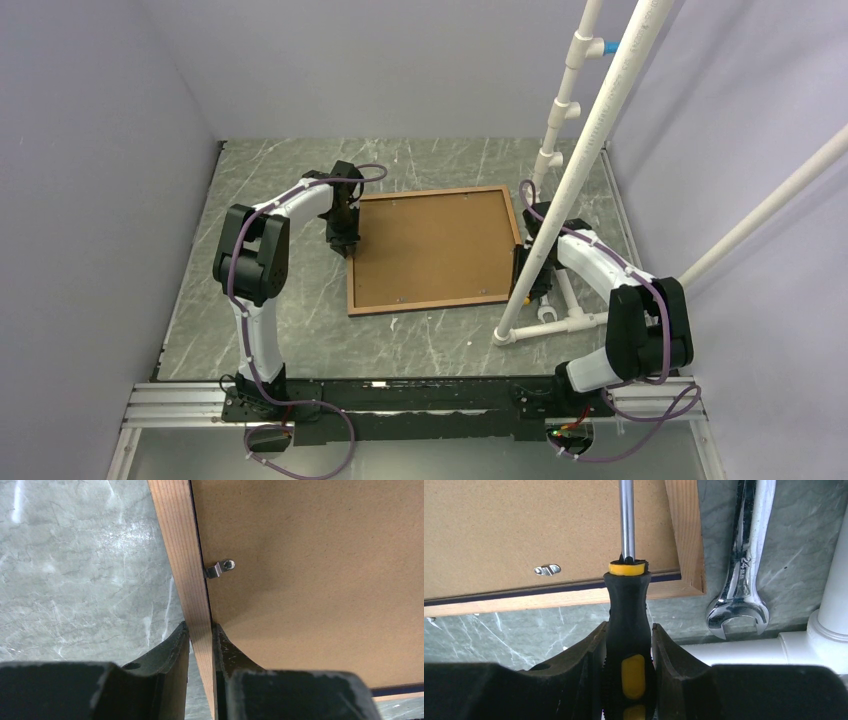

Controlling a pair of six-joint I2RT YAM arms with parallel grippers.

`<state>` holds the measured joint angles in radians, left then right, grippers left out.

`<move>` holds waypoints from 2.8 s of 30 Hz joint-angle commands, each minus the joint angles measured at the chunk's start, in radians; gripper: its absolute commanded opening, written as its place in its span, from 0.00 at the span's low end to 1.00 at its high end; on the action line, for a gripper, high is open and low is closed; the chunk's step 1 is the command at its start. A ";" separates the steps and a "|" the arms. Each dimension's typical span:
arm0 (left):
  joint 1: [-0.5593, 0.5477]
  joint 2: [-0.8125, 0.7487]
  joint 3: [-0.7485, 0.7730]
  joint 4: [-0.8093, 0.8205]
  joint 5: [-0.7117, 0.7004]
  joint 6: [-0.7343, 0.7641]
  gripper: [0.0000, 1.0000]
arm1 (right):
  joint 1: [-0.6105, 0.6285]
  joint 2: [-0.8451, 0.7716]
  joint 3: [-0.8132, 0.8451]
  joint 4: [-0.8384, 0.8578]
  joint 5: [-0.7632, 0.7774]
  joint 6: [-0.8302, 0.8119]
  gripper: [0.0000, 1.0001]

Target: Take the photo out of the frame

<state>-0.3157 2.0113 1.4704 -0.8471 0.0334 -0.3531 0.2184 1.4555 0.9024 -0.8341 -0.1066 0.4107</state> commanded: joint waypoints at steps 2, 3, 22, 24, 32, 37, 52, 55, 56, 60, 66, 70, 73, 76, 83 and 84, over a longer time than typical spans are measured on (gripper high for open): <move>0.001 0.021 0.023 0.018 -0.020 0.041 0.00 | 0.023 0.005 0.019 0.067 -0.047 -0.029 0.00; 0.001 0.021 0.021 0.018 -0.021 0.040 0.00 | 0.026 0.007 0.018 0.072 -0.049 -0.030 0.00; 0.003 0.017 0.025 0.020 -0.012 0.044 0.00 | 0.055 -0.103 0.061 0.130 0.030 0.041 0.00; 0.010 0.017 0.031 0.015 -0.004 0.045 0.00 | 0.048 -0.165 0.076 0.155 0.096 0.070 0.00; 0.085 -0.023 -0.011 0.086 0.126 0.065 0.32 | -0.036 -0.339 0.031 0.212 0.242 0.071 0.00; 0.114 -0.083 -0.051 0.114 0.099 0.086 0.45 | -0.037 -0.402 -0.052 0.294 0.198 0.019 0.00; 0.115 -0.571 -0.321 0.221 -0.030 -0.085 0.60 | -0.035 -0.459 -0.210 0.529 0.101 0.008 0.00; 0.110 -0.688 -0.448 0.227 0.031 -0.252 0.55 | -0.035 -0.485 -0.237 0.548 0.125 0.003 0.00; 0.100 -0.727 -0.499 0.233 0.052 -0.312 0.54 | -0.036 -0.494 -0.244 0.555 0.124 0.002 0.00; -0.032 -0.854 -0.662 0.274 0.059 -0.584 0.53 | -0.035 -0.516 -0.257 0.571 0.111 0.007 0.00; -0.242 -0.907 -0.782 0.302 0.053 -1.036 0.56 | -0.035 -0.518 -0.261 0.576 0.067 0.012 0.00; -0.378 -0.888 -0.815 0.352 0.036 -1.321 0.61 | -0.036 -0.522 -0.266 0.574 0.064 0.007 0.00; -0.450 -0.820 -0.753 0.298 -0.020 -1.455 0.68 | -0.036 -0.524 -0.266 0.570 0.065 0.005 0.00; -0.473 -0.715 -0.669 0.244 -0.012 -1.520 0.71 | -0.034 -0.521 -0.268 0.568 0.062 0.002 0.00; -0.489 -0.488 -0.523 0.244 0.087 -1.620 0.69 | -0.036 -0.516 -0.268 0.567 0.063 0.000 0.00; -0.490 -0.466 -0.509 0.244 0.085 -1.630 0.68 | -0.034 -0.515 -0.268 0.567 0.064 0.001 0.00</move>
<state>-0.7959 1.4815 0.8921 -0.5537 0.0818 -1.6859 0.1802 0.9543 0.6323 -0.3206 -0.0357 0.4259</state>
